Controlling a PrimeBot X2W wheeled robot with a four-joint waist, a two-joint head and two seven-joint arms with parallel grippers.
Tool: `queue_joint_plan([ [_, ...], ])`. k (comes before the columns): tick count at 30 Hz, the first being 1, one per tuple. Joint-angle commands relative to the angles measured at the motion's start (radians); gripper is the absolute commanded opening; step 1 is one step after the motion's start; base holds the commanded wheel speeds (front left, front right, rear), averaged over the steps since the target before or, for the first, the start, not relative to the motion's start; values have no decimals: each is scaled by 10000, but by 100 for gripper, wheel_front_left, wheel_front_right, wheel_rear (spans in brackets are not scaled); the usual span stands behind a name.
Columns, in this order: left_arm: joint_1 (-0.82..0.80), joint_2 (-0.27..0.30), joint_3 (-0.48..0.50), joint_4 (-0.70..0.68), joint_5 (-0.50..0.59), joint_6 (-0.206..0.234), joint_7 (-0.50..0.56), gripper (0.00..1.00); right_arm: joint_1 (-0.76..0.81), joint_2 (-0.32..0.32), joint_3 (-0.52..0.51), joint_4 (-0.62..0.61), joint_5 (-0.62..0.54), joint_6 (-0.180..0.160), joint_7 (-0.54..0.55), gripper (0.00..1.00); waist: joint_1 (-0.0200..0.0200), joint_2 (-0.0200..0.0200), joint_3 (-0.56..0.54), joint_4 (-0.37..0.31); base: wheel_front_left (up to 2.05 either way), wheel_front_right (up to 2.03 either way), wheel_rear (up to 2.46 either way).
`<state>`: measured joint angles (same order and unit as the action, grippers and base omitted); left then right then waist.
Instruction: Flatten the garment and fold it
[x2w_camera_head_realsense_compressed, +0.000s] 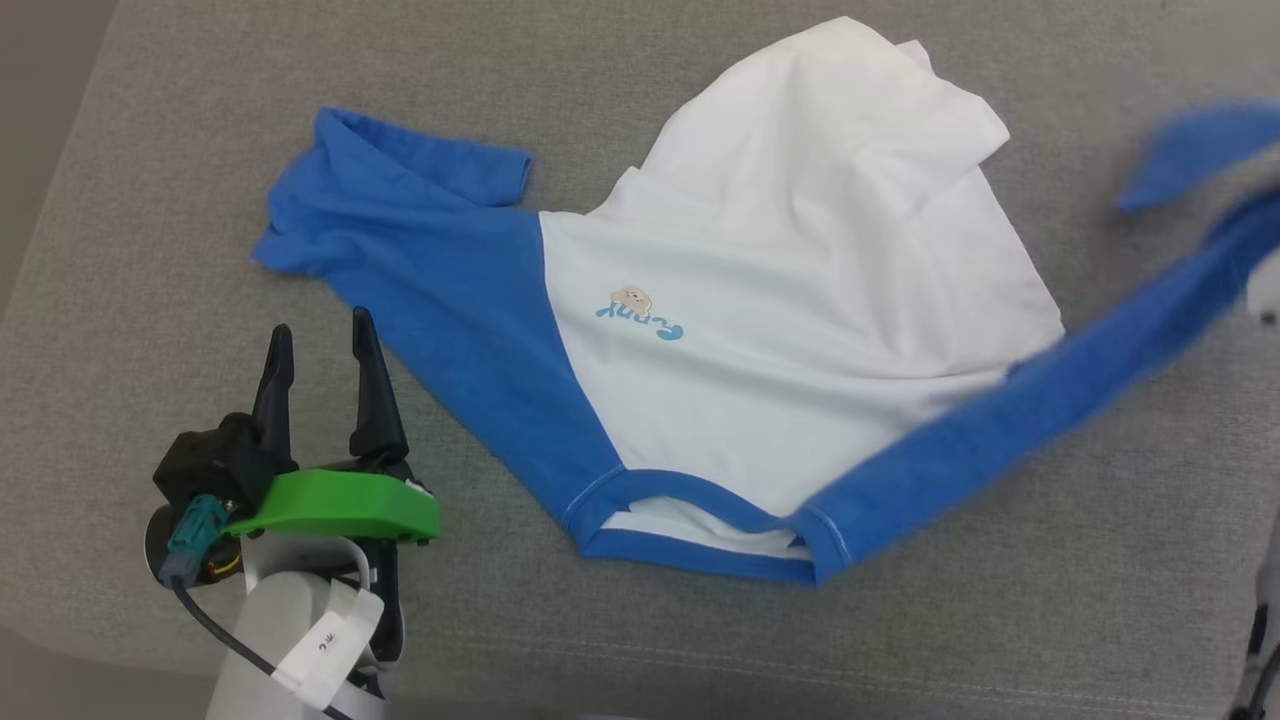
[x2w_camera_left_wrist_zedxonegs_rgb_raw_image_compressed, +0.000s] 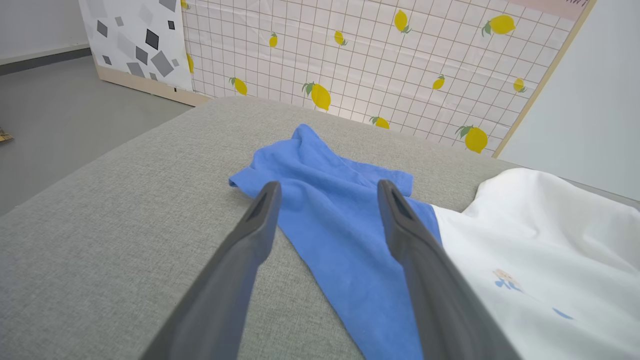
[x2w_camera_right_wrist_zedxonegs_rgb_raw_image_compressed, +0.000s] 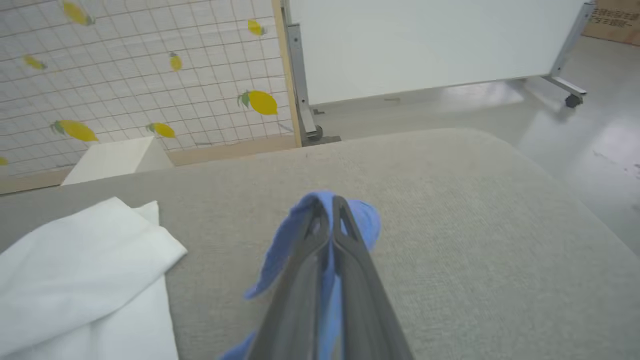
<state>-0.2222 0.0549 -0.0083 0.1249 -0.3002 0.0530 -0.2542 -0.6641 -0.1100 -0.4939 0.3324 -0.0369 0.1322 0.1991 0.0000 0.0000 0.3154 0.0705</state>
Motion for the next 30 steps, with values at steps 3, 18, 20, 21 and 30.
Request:
queue_joint_plan([
  [3, 85, -42, -20, 37, -13, -59, -75, 100, 545, 85, -984, 577, -499, -15, 252, 0, 0, 0, 30, -81, 0, 0, 0],
  [18, -17, 8, 53, 135, 154, -140, -76, 100, 1467, -231, -3528, 1150, -1966, -15, -665, 0, 0, 0, -70, -480, 0, 0, 0],
  [20, -23, 27, 36, 191, 159, -168, -76, 100, 1383, -239, -3532, 1373, -1945, -15, -673, 0, 0, 0, -116, -522, 0, 0, 0],
  [21, -25, 31, 22, 229, 161, -178, -76, 100, 1370, -240, -3507, 1481, -1920, -15, -633, 1, 0, 0, -157, -533, 0, 0, 0],
  [30, 165, 17, -112, 755, -105, -168, 178, 100, 2377, 208, -2561, 861, -584, -15, -827, 100, 0, 0, -825, -503, 0, 0, 0],
])
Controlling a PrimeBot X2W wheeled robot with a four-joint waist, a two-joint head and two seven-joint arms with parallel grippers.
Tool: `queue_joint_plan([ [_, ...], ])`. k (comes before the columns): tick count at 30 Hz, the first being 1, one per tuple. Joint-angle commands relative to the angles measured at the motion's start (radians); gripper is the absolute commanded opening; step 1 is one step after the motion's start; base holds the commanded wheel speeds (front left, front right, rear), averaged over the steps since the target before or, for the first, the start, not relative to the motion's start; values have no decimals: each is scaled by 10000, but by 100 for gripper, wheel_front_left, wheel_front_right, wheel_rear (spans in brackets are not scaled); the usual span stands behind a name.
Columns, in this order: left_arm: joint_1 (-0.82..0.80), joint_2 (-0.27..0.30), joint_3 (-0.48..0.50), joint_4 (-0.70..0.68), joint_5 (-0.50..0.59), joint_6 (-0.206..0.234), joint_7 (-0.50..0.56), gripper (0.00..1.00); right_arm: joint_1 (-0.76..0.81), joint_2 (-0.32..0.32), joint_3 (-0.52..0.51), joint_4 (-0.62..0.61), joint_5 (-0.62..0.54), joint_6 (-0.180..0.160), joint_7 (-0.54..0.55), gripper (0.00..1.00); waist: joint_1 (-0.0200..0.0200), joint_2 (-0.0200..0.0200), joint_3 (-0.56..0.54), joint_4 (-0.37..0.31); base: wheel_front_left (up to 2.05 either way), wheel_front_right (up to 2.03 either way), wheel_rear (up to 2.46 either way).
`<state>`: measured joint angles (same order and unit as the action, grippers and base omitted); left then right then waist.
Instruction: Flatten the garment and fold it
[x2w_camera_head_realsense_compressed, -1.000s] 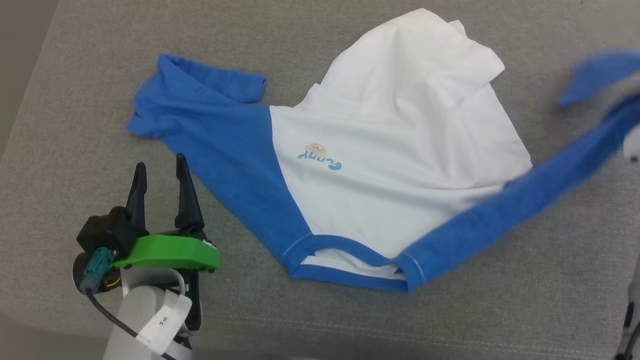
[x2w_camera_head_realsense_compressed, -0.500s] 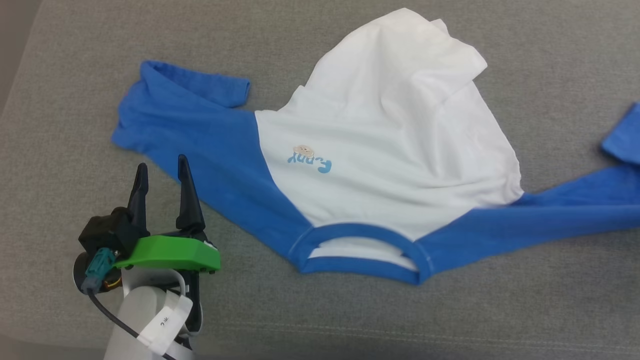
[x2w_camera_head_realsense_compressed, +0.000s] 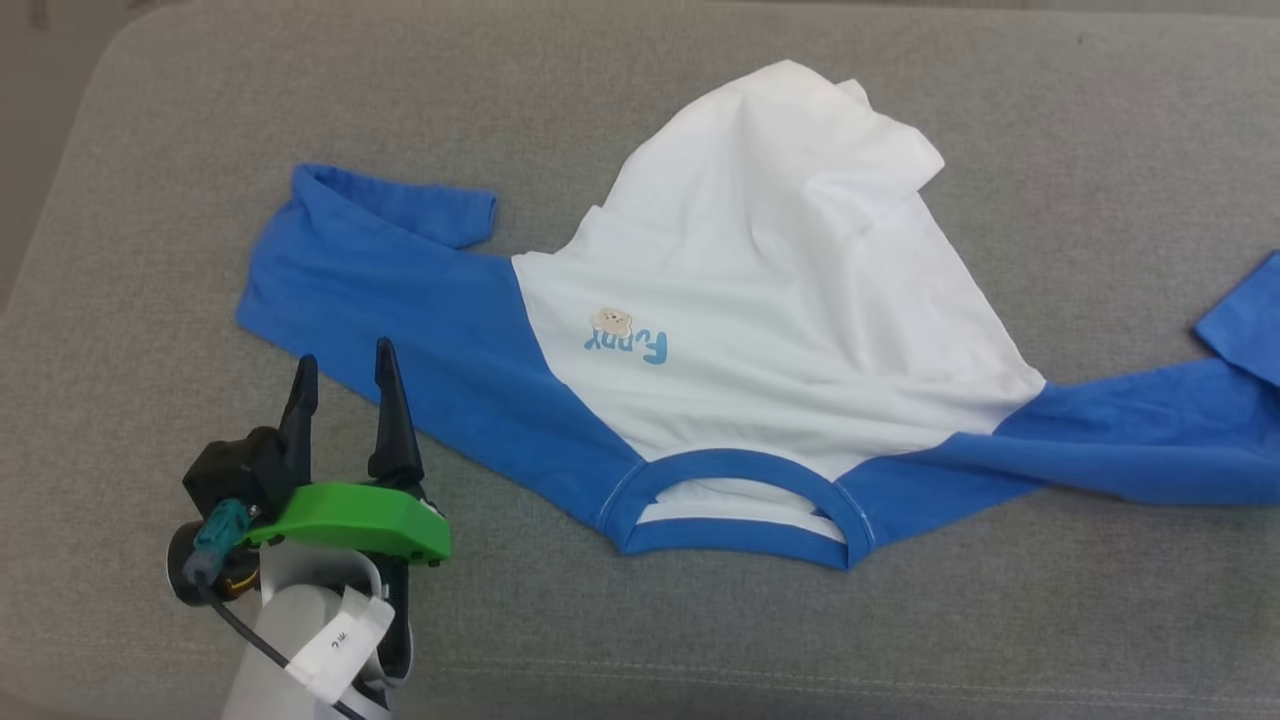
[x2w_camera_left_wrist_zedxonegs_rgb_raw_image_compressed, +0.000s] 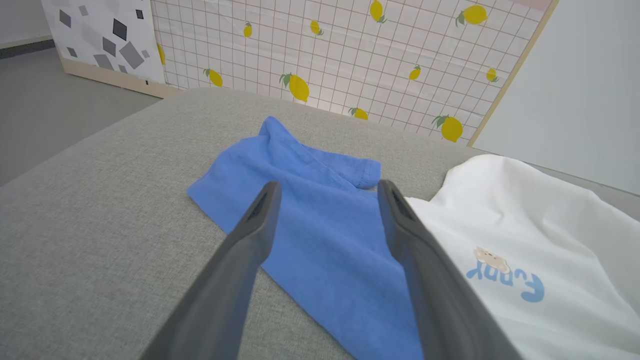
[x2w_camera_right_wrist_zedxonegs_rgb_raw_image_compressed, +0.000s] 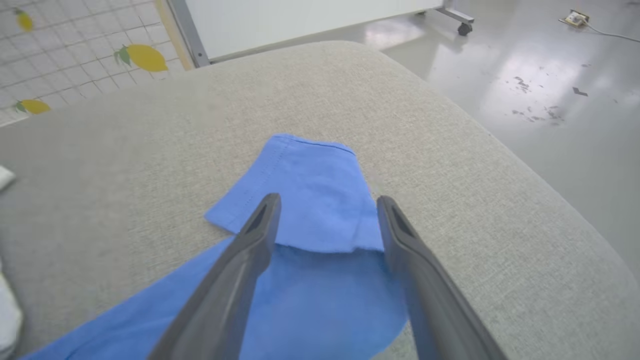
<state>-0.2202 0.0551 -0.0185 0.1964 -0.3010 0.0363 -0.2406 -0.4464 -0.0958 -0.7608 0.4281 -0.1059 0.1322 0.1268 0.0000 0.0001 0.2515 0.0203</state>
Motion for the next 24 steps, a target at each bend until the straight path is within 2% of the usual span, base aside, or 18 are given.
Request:
queue_joint_plan([
  [1, 194, 16, -4, 104, -145, 25, 163, 100, 486, 162, 464, -407, 439, -15, -233, 100, 0, -1, -273, -31, 0, 0, 0],
  [11, 344, 168, 66, 683, -452, 497, 2053, 100, 3495, 449, 3885, -3840, 2732, -15, -1334, 100, 0, -1, -554, -642, 0, 0, 0],
  [19, 100, 309, 79, 1189, -519, 1167, 3908, 100, 4454, 453, 5139, -4531, 3488, -15, -1660, 100, 0, -1, -464, -1181, 0, 0, 0],
  [24, -17, 328, 120, 1278, -690, 1319, 4496, 100, 4606, 454, 5726, -4744, 3719, -15, -1549, 100, 0, -1, -343, -1396, 0, 0, 0],
])
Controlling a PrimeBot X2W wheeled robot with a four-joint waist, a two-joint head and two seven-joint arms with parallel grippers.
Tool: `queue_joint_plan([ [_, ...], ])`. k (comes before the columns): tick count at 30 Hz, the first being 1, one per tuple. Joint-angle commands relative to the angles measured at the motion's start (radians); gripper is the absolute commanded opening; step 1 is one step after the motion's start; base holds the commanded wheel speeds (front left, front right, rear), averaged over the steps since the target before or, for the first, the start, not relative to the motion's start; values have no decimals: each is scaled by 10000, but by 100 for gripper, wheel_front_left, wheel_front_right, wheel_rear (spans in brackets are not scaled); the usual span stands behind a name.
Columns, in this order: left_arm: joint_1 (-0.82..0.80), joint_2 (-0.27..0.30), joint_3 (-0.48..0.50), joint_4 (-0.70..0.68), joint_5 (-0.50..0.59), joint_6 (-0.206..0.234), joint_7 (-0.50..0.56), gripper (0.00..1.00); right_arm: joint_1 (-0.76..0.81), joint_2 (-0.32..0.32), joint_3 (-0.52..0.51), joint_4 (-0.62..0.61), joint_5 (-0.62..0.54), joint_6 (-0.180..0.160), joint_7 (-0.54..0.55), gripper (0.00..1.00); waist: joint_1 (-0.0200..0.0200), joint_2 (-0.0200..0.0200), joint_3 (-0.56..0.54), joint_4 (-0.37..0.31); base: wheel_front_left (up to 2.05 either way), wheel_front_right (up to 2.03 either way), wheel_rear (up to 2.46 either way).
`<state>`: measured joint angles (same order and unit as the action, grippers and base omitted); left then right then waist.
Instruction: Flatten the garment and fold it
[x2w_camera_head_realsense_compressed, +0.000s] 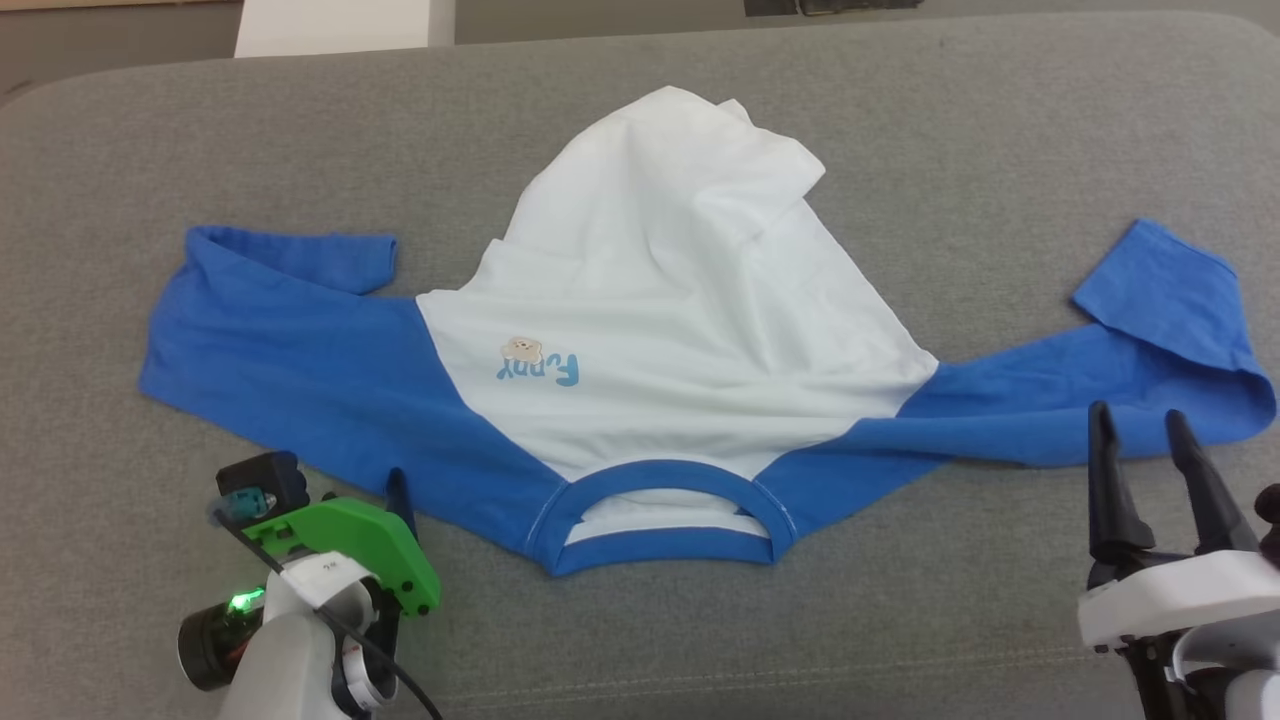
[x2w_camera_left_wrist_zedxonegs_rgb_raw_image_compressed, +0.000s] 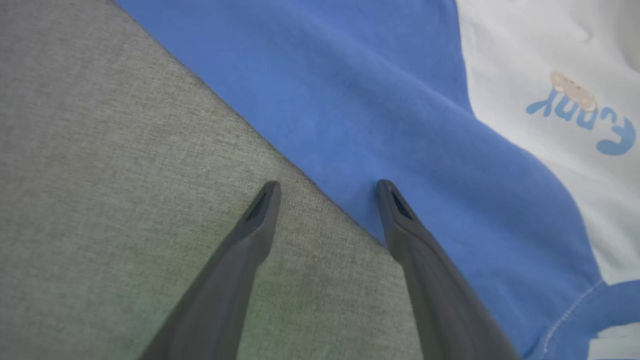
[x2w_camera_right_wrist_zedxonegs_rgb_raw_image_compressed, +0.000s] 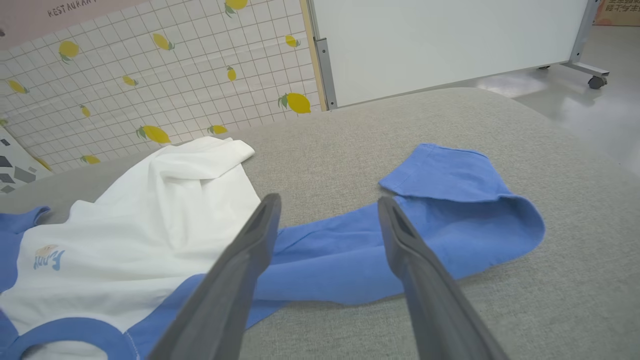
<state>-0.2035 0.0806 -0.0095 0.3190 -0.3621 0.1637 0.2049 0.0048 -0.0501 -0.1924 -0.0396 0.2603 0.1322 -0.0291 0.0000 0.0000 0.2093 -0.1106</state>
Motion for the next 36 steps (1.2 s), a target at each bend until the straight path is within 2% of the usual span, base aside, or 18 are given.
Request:
queue_joint_plan([
  [1, -233, 94, 39, 69, -92, 76, 113, 100, 105, -2, 171, -93, 129, -15, 22, 100, 0, 0, 123, -120, 0, 0, 0],
  [7, -676, 257, 65, 449, -102, 269, 563, 100, 112, -2, 779, -112, 269, -15, 109, 100, 0, 0, 371, -197, 0, 0, 0],
  [10, -815, 277, -50, 652, -138, 218, 876, 99, 44, -2, 920, 4, 264, -15, 122, 100, 0, 0, 431, -219, 0, 0, 0],
  [11, -834, 284, -125, 688, -151, 142, 971, 42, 35, -2, 958, 61, 239, -15, 181, 100, 0, 0, 450, -218, 0, 0, 0],
  [12, -835, 296, -181, 703, -154, 73, 1003, 0, 39, -2, 982, 110, 216, -15, 253, 100, 0, 0, 458, -216, 0, 0, 0],
  [17, -556, 266, -307, 499, -227, -114, 783, 0, 172, -1, 1012, 344, 133, -15, 979, 100, 0, 0, 386, -157, 0, 0, 0],
  [26, -100, 334, -55, -247, -208, 60, -233, 0, 249, -1, 1337, 716, 328, -15, 2678, 100, 0, 0, 328, 334, 0, 0, 0],
  [30, 17, 485, 99, -587, -189, 179, -421, 0, 151, -1, 1349, 783, 396, -15, 3142, 100, 0, 0, 376, 610, 0, 0, 0],
  [36, 6, 565, 57, -833, -261, 81, -414, 0, -182, -1, 1487, 939, 386, -15, 3519, 100, 0, 0, 585, 876, 0, 0, 0],
])
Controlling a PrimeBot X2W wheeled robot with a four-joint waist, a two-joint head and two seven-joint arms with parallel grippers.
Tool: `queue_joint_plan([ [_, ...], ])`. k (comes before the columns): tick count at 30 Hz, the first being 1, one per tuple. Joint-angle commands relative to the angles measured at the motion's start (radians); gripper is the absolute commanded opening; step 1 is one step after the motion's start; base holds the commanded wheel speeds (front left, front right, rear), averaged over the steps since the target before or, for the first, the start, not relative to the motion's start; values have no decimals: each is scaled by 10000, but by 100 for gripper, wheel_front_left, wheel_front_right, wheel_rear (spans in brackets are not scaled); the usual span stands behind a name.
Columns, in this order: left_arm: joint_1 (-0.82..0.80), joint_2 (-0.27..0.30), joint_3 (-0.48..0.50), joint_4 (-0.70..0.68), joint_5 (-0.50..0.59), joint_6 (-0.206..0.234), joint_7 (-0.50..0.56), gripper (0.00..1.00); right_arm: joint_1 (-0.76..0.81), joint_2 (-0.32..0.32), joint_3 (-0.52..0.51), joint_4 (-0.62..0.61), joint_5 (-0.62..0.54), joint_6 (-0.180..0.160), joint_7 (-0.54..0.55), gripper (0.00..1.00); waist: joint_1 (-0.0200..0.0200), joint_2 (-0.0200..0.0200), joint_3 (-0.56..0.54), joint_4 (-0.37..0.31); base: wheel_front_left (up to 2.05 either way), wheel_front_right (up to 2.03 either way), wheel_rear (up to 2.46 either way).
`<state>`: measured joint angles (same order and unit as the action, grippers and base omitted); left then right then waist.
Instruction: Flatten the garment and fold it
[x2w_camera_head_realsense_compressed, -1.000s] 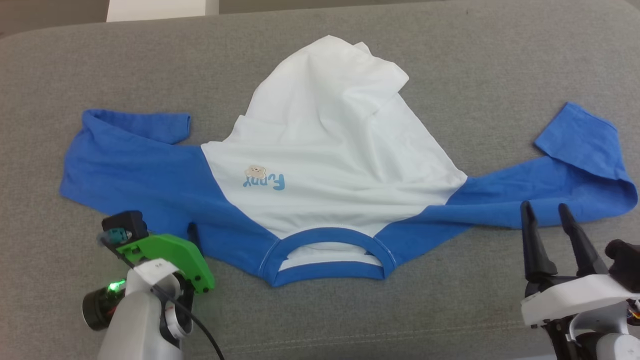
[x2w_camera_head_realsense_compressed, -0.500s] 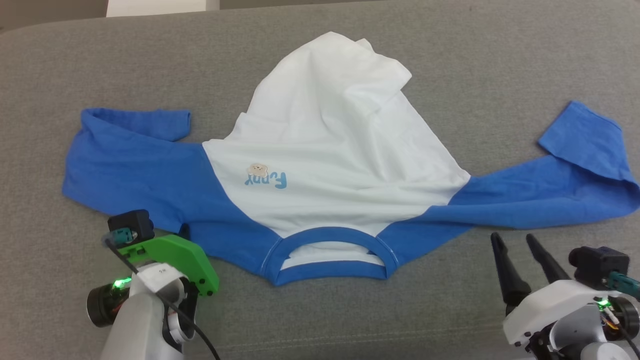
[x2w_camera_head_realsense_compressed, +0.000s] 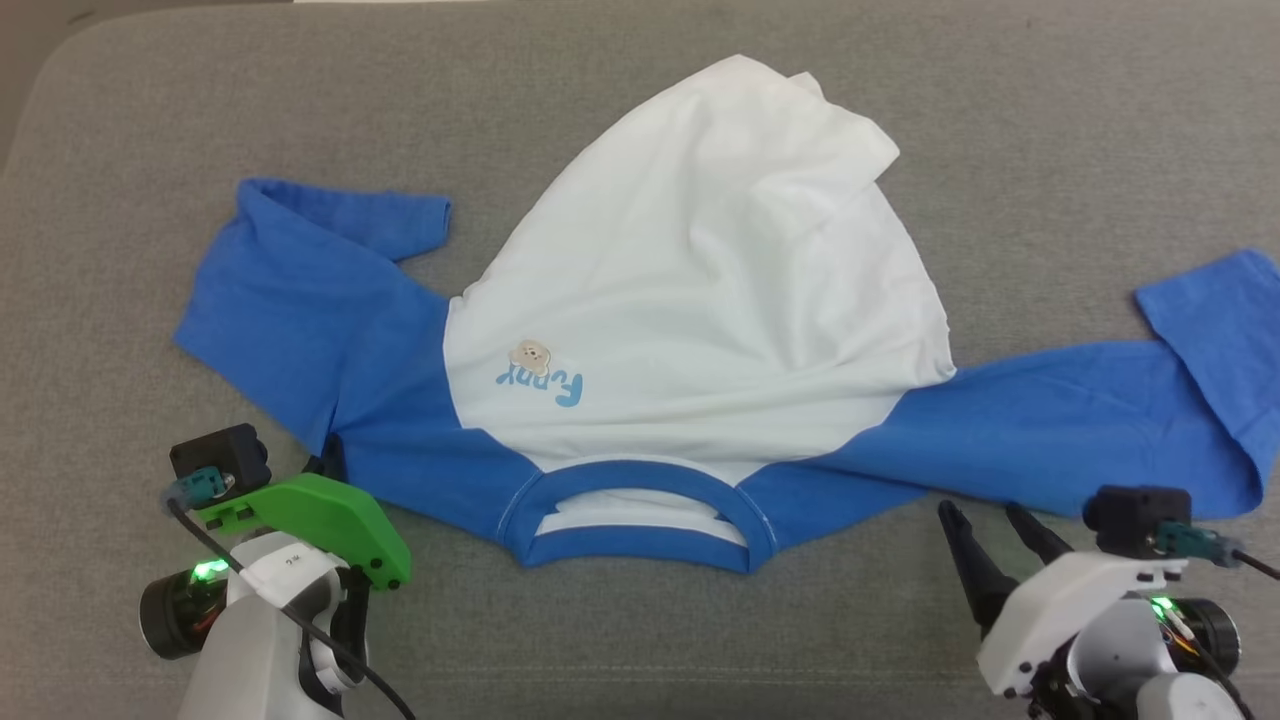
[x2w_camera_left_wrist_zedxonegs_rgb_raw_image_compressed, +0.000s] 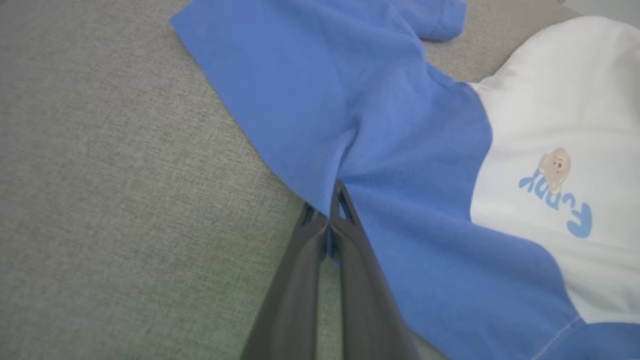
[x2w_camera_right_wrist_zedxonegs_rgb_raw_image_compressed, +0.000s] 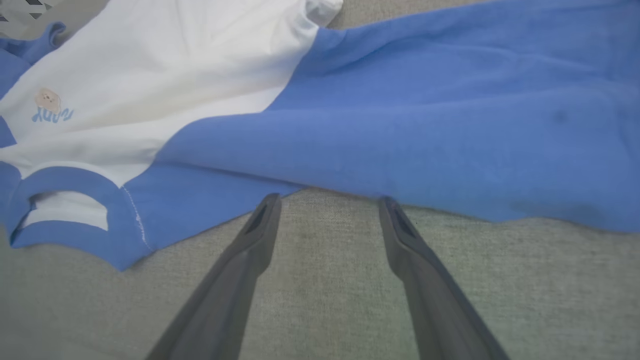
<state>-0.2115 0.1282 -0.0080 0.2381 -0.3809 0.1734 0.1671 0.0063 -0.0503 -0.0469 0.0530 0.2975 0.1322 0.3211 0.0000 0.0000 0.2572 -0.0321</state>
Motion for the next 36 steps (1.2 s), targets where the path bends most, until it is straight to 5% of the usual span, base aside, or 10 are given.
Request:
queue_joint_plan([
  [1, 64, 68, 19, -27, -106, -45, -41, 0, -323, 1, 113, 87, -41, -15, 28, 100, 0, 0, 150, 121, 0, 0, 0],
  [11, -179, -137, -282, -84, -247, -150, -62, 0, -1378, 1, 528, 924, -1147, -15, 742, 100, 0, 0, 542, 344, 0, 0, 0],
  [17, -299, -165, -370, -58, -312, -199, -108, 0, -1434, 1, 690, 1187, -2056, -15, 2485, 100, 0, 0, 687, 412, 0, 0, 0],
  [18, -312, -171, -379, -45, -331, -209, -120, 0, -1406, 1, 709, 1167, -2138, -15, 2749, 48, 0, 0, 709, 413, 0, 0, 0],
  [21, -332, -174, -418, -9, -370, -265, -166, 0, -1376, 1, 663, 1007, -2262, -15, 3043, 0, 0, 0, 726, 403, 0, 0, 0],
  [29, -350, -170, -453, -352, -683, -736, -594, 0, -1141, 1, 403, -127, -1691, -15, 2815, 0, 0, 0, 292, 301, 0, 0, 0],
  [36, -470, -309, -284, -2382, -2161, -1689, -205, 0, -642, 1, 102, -2909, -1385, -15, 3313, 0, 0, 0, -275, 104, 0, 0, 0],
])
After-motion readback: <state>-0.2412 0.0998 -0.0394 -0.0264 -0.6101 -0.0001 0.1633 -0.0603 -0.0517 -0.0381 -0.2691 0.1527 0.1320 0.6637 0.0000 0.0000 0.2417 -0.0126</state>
